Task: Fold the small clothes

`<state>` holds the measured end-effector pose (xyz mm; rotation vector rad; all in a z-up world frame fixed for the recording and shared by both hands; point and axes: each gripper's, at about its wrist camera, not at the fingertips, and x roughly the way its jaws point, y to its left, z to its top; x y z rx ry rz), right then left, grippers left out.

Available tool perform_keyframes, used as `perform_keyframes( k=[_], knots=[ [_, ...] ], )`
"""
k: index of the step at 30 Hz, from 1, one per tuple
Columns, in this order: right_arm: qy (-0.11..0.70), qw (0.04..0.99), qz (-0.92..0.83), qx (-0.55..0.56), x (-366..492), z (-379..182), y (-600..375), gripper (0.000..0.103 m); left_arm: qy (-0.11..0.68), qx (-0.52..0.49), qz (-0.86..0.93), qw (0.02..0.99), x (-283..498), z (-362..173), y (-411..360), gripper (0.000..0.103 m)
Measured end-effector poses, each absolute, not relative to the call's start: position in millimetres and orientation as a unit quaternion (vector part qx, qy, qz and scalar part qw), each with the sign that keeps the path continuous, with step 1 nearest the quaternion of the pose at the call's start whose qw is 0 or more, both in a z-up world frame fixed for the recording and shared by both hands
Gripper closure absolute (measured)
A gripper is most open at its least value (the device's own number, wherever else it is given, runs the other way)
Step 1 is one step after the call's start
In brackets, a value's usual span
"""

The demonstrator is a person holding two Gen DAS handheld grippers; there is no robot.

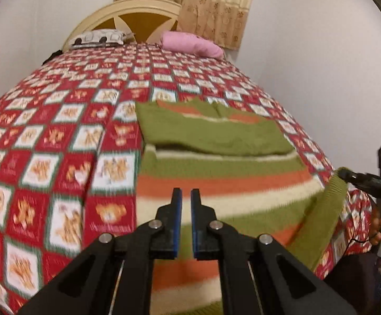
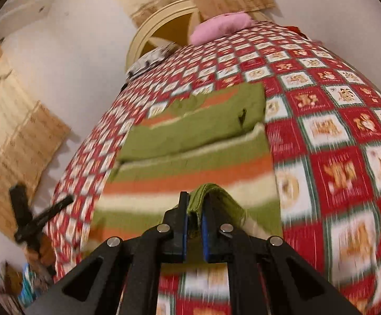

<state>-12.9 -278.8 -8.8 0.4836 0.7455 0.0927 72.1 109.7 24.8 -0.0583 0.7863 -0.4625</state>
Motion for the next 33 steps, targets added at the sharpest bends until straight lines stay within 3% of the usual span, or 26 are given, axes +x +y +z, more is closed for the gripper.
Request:
perform_keyframes(
  k=[4, 6, 8, 10, 13, 20, 26, 29, 31, 32, 33],
  knots=[
    [0.366, 0.891, 0.011, 0.267, 43, -28, -303, 0.096, 0.371, -0.016, -0.228, 0.900, 81, 26, 122, 0.083],
    [0.381, 0.882, -0.012, 0.276, 67, -45, -313, 0.096, 0.375, -0.011, -0.244, 0.894, 80, 19, 131, 0.070],
    [0.397, 0.872, -0.022, 0.287, 82, -63, -320, 0.096, 0.382, 0.001, -0.263, 0.886, 76, 13, 131, 0.046],
    [0.409, 0.867, -0.028, 0.282, 88, -73, -319, 0.096, 0.380, 0.031, -0.287, 0.879, 67, 6, 128, 0.034],
    [0.414, 0.869, -0.034, 0.269, 91, -80, -316, 0.096, 0.368, 0.100, -0.339, 0.860, 43, -2, 114, 0.028],
    [0.420, 0.869, -0.035, 0.261, 88, -82, -316, 0.096, 0.314, 0.323, -0.397, 0.800, -19, -24, 77, 0.027],
    [0.422, 0.865, -0.041, 0.269, 90, -83, -315, 0.095, 0.249, 0.428, -0.393, 0.775, -29, -46, 47, 0.027],
    [0.420, 0.861, -0.036, 0.284, 87, -78, -318, 0.091, 0.249, 0.415, -0.393, 0.781, -13, -46, 33, 0.028],
    [0.402, 0.862, -0.026, 0.309, 78, -69, -325, 0.085, 0.276, 0.384, -0.403, 0.784, 4, -45, 30, 0.043],
    [0.388, 0.864, -0.024, 0.319, 72, -63, -329, 0.076, 0.303, 0.349, -0.409, 0.787, 18, -42, 32, 0.055],
    [0.372, 0.869, -0.023, 0.325, 64, -56, -334, 0.064, 0.337, 0.292, -0.422, 0.789, 34, -39, 39, 0.058]
  ],
)
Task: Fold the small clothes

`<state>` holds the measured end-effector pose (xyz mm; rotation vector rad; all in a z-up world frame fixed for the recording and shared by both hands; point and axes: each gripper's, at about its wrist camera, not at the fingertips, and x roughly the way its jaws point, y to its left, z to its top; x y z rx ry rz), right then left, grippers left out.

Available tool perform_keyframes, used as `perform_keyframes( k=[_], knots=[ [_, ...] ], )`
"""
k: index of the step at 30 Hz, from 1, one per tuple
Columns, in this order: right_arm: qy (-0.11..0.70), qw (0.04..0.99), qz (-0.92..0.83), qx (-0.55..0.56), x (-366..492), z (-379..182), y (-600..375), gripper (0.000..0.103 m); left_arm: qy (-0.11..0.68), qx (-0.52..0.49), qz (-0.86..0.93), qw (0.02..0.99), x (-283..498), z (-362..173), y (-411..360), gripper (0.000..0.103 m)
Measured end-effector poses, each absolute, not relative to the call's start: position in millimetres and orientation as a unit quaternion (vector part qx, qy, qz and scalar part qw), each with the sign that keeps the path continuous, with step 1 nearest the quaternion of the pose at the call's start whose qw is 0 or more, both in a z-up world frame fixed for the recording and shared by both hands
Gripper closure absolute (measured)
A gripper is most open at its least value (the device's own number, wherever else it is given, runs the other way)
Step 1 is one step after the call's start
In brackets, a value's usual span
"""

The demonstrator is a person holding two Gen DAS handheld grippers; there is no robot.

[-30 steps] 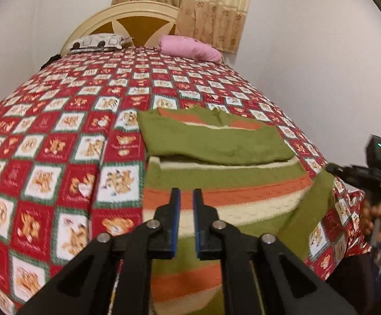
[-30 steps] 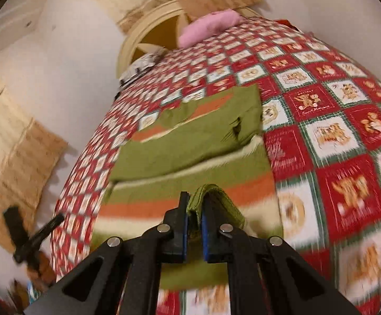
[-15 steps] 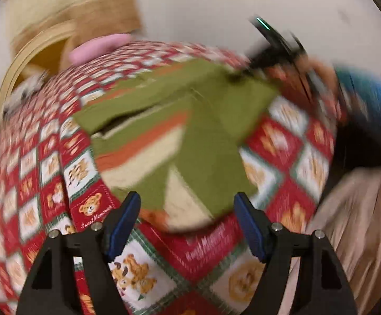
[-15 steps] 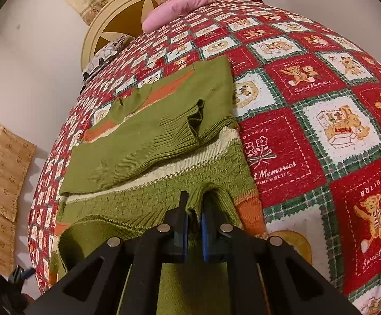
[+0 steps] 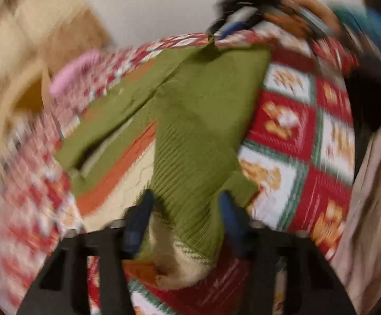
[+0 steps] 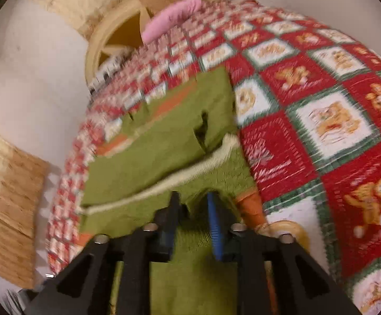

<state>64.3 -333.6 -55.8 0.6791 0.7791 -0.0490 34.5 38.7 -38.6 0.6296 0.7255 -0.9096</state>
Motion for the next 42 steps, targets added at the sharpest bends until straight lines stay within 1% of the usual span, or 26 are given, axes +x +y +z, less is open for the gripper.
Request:
perform_keyframes(
  k=[1, 2, 4, 5, 6, 7, 10, 12, 13, 14, 15, 19, 21, 23, 24, 26, 27, 28, 29, 30, 33, 36, 38, 41, 42],
  knots=[
    [0.353, 0.876, -0.024, 0.327, 54, -48, -337, 0.058, 0.360, 0.235, -0.430, 0.794, 50, -36, 47, 0.063],
    [0.335, 0.883, -0.030, 0.327, 43, -41, -341, 0.050, 0.377, 0.178, -0.428, 0.802, 66, -34, 57, 0.063],
    [0.317, 0.892, -0.043, 0.320, 26, -34, -344, 0.049, 0.398, 0.081, -0.408, 0.818, 92, -35, 77, 0.064],
    [0.315, 0.893, -0.046, 0.318, 20, -33, -344, 0.049, 0.411, 0.032, -0.394, 0.822, 106, -38, 88, 0.067],
    [0.313, 0.894, -0.049, 0.318, 14, -33, -344, 0.049, 0.420, 0.001, -0.382, 0.823, 113, -42, 97, 0.067],
    [0.313, 0.894, -0.051, 0.317, 7, -35, -344, 0.049, 0.424, -0.003, -0.374, 0.825, 113, -46, 99, 0.067],
    [0.316, 0.895, -0.056, 0.310, -8, -42, -339, 0.049, 0.393, 0.063, -0.376, 0.837, 88, -40, 97, 0.067],
    [0.320, 0.895, -0.056, 0.305, -16, -46, -335, 0.049, 0.364, 0.117, -0.407, 0.829, 63, -28, 96, 0.054],
    [0.325, 0.894, -0.057, 0.302, -20, -49, -332, 0.049, 0.348, 0.148, -0.422, 0.824, 49, -23, 96, 0.036],
    [0.330, 0.893, -0.057, 0.300, -21, -52, -330, 0.049, 0.325, 0.184, -0.434, 0.820, 33, -18, 95, 0.023],
    [0.337, 0.891, -0.057, 0.299, -21, -56, -328, 0.049, 0.305, 0.214, -0.444, 0.815, 18, -17, 96, 0.021],
    [0.351, 0.885, -0.058, 0.299, -16, -65, -322, 0.049, 0.252, 0.364, -0.446, 0.778, -11, -29, 76, 0.020],
    [0.349, 0.884, -0.059, 0.306, -15, -65, -321, 0.049, 0.238, 0.427, -0.421, 0.764, -11, -45, 62, 0.027],
    [0.343, 0.883, -0.056, 0.315, -17, -62, -320, 0.049, 0.243, 0.492, -0.392, 0.738, -4, -68, 48, 0.051],
    [0.340, 0.884, -0.055, 0.316, -19, -60, -319, 0.049, 0.241, 0.513, -0.383, 0.729, -2, -78, 43, 0.054],
    [0.336, 0.887, -0.059, 0.310, -24, -54, -319, 0.049, 0.209, 0.512, -0.399, 0.732, -8, -74, 41, 0.060],
    [0.335, 0.889, -0.063, 0.305, -28, -52, -319, 0.049, 0.204, 0.505, -0.415, 0.729, -10, -70, 39, 0.069],
    [0.334, 0.890, -0.067, 0.303, -31, -51, -320, 0.049, 0.216, 0.487, -0.429, 0.730, -7, -64, 37, 0.076],
    [0.332, 0.890, -0.070, 0.303, -34, -51, -322, 0.049, 0.236, 0.454, -0.441, 0.737, 1, -58, 37, 0.088],
    [0.329, 0.890, -0.075, 0.305, -38, -50, -325, 0.049, 0.259, 0.414, -0.448, 0.749, 12, -51, 40, 0.089],
    [0.322, 0.889, -0.084, 0.314, -45, -49, -331, 0.049, 0.339, 0.231, -0.436, 0.801, 67, -36, 63, 0.095],
    [0.321, 0.886, -0.088, 0.322, -48, -53, -335, 0.049, 0.388, 0.072, -0.397, 0.829, 106, -44, 95, 0.095],
    [0.324, 0.885, -0.086, 0.324, -47, -56, -334, 0.049, 0.410, 0.016, -0.363, 0.837, 115, -56, 108, 0.095],
    [0.331, 0.883, -0.079, 0.322, -42, -63, -328, 0.049, 0.426, -0.001, -0.350, 0.834, 110, -70, 103, 0.095],
    [0.333, 0.884, -0.076, 0.320, -41, -64, -326, 0.049, 0.423, -0.005, -0.350, 0.836, 109, -70, 101, 0.091]
  ],
)
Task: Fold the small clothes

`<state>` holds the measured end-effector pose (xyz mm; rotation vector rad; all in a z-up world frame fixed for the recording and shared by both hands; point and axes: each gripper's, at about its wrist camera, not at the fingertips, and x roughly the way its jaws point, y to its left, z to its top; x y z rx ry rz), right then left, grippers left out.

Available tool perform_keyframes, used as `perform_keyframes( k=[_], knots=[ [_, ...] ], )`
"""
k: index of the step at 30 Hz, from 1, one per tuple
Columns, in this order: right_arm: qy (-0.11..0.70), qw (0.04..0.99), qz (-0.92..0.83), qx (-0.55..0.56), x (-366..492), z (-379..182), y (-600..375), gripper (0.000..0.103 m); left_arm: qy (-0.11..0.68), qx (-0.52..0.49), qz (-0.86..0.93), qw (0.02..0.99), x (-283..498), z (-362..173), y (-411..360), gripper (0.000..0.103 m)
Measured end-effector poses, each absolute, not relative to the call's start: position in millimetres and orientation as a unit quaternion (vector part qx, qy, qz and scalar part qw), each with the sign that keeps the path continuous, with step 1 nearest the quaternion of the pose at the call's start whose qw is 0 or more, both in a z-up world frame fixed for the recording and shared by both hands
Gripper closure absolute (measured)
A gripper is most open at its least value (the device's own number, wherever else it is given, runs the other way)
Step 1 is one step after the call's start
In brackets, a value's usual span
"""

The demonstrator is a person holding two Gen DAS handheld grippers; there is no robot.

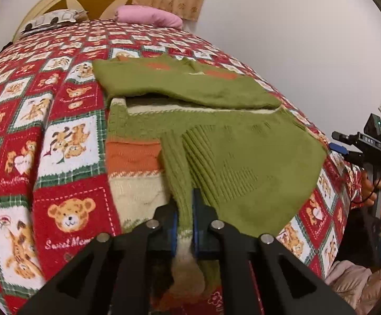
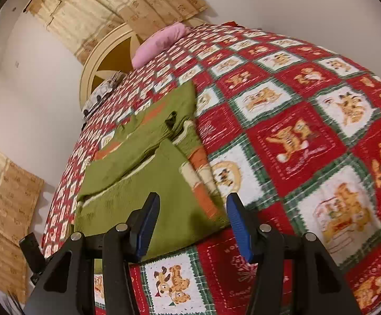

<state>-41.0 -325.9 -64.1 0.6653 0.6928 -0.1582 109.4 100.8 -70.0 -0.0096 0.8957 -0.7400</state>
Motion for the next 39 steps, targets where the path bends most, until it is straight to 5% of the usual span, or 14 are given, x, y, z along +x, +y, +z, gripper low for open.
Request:
perform_keyframes(
  k=[5, 13, 21, 23, 24, 26, 39],
  knots=[
    [0.343, 0.894, -0.065, 0.282, -29, -61, -315, 0.049, 0.435, -0.071, -0.362, 0.821, 124, -71, 107, 0.072],
    [0.375, 0.917, -0.070, 0.119, 26, -48, -289, 0.046, 0.435, -0.111, -0.359, 0.818, 138, -74, 107, 0.071],
    [0.435, 0.899, -0.027, 0.036, 97, -81, -266, 0.046, 0.431, -0.119, -0.355, 0.821, 142, -72, 102, 0.059],
    [0.430, 0.902, -0.032, -0.008, 99, -87, -258, 0.051, 0.430, -0.124, -0.353, 0.822, 142, -73, 102, 0.064],
    [0.427, 0.903, -0.032, -0.019, 98, -87, -255, 0.070, 0.429, -0.125, -0.351, 0.823, 142, -73, 102, 0.078],
    [0.427, 0.904, -0.032, -0.016, 93, -84, -254, 0.090, 0.437, -0.122, -0.357, 0.817, 139, -74, 101, 0.096],
    [0.313, 0.948, -0.047, 0.042, 53, -4, -255, 0.094, 0.356, -0.113, -0.291, 0.881, 163, -6, 114, 0.097]
  ],
)
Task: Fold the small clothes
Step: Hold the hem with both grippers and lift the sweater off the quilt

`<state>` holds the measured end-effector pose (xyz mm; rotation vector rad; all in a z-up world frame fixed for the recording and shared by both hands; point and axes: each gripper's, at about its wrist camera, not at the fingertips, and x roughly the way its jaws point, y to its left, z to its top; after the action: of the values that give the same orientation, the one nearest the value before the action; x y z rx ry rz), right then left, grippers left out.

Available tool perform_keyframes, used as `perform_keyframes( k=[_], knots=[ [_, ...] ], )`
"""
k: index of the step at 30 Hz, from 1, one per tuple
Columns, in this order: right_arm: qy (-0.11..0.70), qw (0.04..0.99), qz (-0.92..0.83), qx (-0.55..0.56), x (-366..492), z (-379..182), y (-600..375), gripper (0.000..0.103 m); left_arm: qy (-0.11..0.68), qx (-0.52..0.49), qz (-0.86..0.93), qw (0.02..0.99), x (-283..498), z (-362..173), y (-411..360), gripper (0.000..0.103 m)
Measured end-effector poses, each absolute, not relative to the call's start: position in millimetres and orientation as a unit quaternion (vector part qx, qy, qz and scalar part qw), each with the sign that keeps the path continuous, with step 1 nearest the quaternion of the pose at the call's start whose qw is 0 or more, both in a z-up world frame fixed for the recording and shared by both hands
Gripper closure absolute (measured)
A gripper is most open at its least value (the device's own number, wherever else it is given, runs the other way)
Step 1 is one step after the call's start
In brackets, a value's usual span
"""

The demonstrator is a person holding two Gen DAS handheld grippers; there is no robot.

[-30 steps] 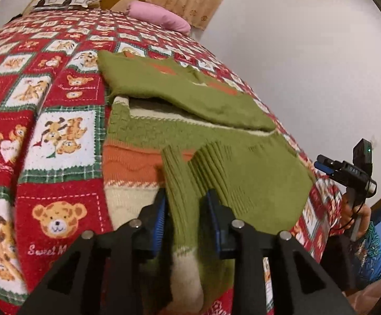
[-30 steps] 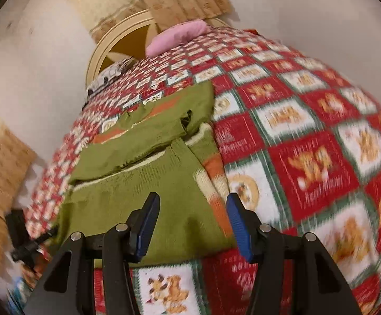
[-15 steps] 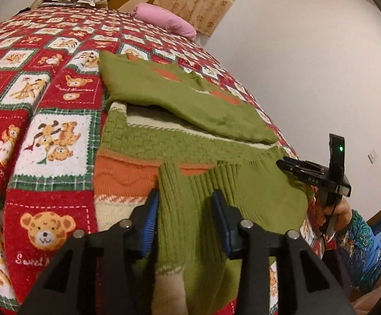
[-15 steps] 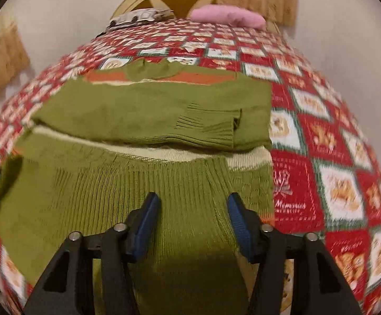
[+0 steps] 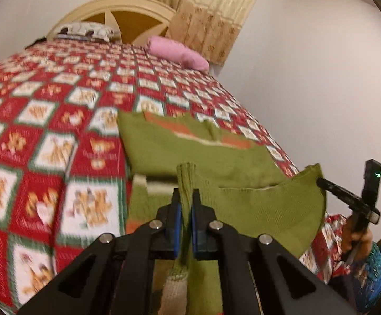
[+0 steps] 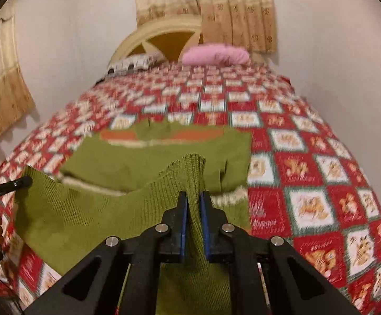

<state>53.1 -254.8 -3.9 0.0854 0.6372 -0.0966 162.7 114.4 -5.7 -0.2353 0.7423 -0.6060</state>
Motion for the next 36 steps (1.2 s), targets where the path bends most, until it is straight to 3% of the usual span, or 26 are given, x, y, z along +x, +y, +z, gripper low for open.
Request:
perform_keyframes(
  k=[22, 29, 34, 36],
  knots=[
    [0.289, 0.953, -0.092, -0.007, 209, 30, -285, 0.097, 0.345, -0.105, -0.219, 0.906, 325, 20, 70, 0.097],
    [0.298, 0.946, -0.123, -0.028, 282, -8, -303, 0.097, 0.353, -0.105, -0.172, 0.914, 389, -8, 46, 0.099],
    [0.353, 0.925, -0.137, -0.031, 302, -62, -312, 0.097, 0.423, -0.108, -0.203, 0.877, 393, -36, 44, 0.099],
    [0.349, 0.928, -0.129, -0.026, 296, -60, -315, 0.097, 0.423, -0.077, -0.216, 0.876, 384, -32, 46, 0.092]
  ],
)
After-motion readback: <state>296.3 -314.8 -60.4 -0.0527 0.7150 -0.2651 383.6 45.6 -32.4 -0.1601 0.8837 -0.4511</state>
